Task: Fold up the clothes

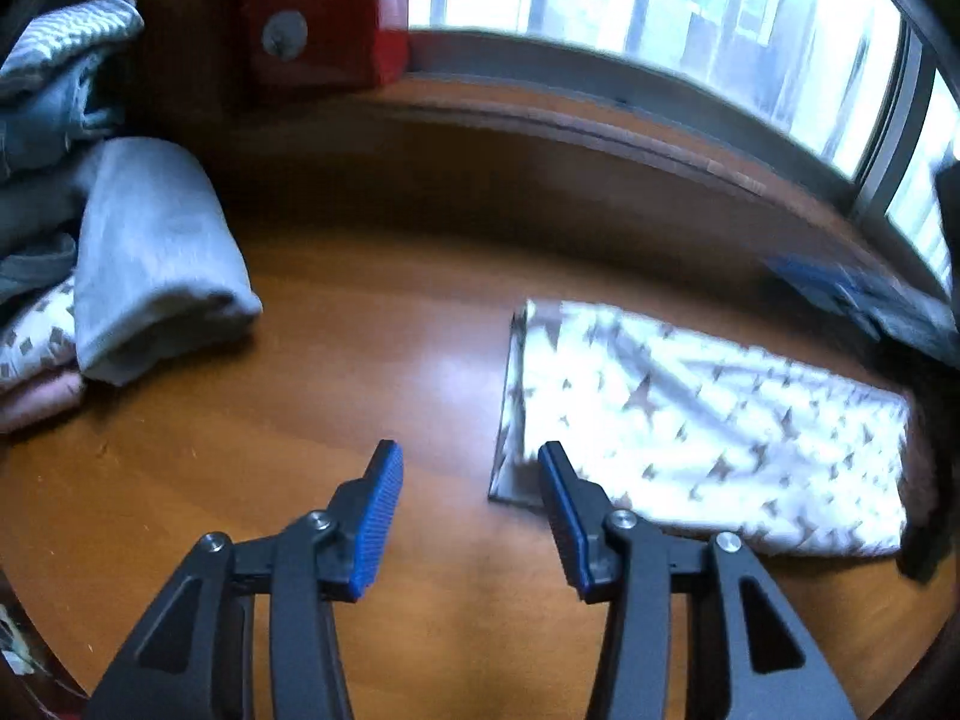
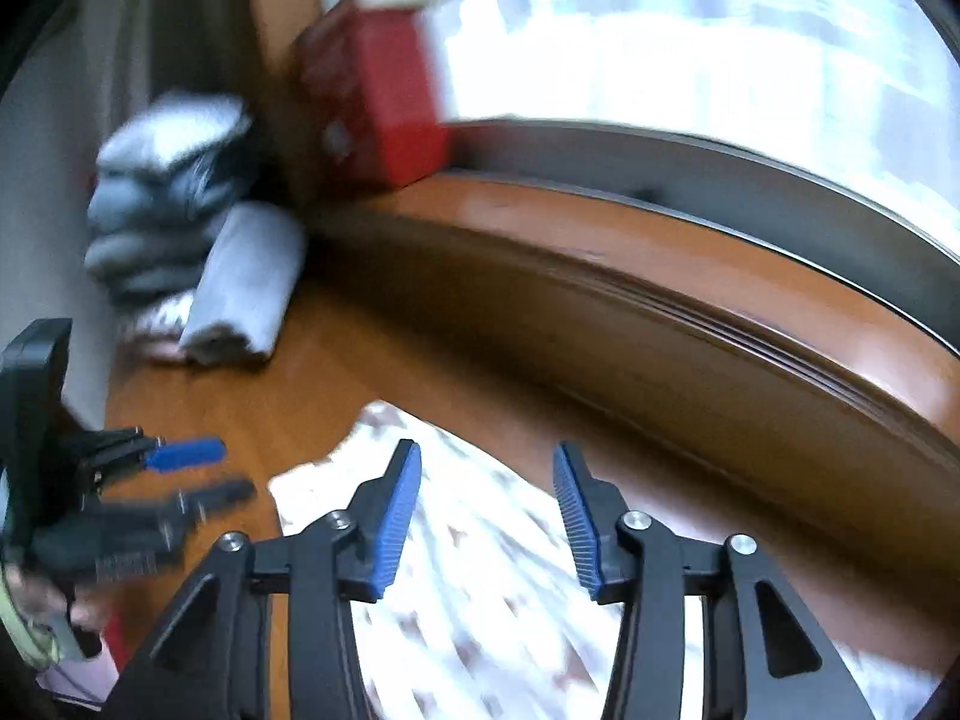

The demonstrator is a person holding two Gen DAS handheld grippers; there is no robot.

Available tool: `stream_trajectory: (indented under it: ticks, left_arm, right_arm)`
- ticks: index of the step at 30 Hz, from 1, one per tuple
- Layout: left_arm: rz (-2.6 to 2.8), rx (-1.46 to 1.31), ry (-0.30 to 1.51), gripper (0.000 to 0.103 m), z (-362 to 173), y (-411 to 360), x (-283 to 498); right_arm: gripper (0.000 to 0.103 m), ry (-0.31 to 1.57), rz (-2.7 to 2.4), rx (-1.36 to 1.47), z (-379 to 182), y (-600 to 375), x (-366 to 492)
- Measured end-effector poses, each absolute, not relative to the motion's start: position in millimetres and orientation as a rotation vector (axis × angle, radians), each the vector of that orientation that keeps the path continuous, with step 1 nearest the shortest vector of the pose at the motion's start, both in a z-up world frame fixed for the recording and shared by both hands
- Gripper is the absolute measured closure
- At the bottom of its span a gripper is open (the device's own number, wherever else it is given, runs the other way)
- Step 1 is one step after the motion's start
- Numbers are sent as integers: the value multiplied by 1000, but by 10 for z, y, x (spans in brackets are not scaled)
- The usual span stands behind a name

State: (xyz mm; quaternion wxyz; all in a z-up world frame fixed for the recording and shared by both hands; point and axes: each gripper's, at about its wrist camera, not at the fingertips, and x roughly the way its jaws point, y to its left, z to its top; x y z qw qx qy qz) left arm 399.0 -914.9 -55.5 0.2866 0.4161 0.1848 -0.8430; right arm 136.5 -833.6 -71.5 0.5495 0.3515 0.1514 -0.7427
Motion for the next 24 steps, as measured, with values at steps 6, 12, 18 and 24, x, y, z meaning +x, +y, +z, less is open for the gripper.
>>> stream_trajectory:
  ticks: [6,12,18,24]
  left_arm:
    - [-2406,1113,425,59,-438,-8995,3674]
    - [-2421,1245,387,59,-791,-8919,3196]
    - [-2370,1323,258,59,-882,-8762,3122]
    - [-2334,1345,259,59,-895,-8585,3290]
  right_arm:
    - [57,222,-2185,1071,-921,-6671,1009]
    - [57,39,-2673,1308,-1066,-4889,713]
    - [57,-95,-2782,1491,-1242,-3860,480]
    - [58,81,-2707,1565,-1274,-3765,525]
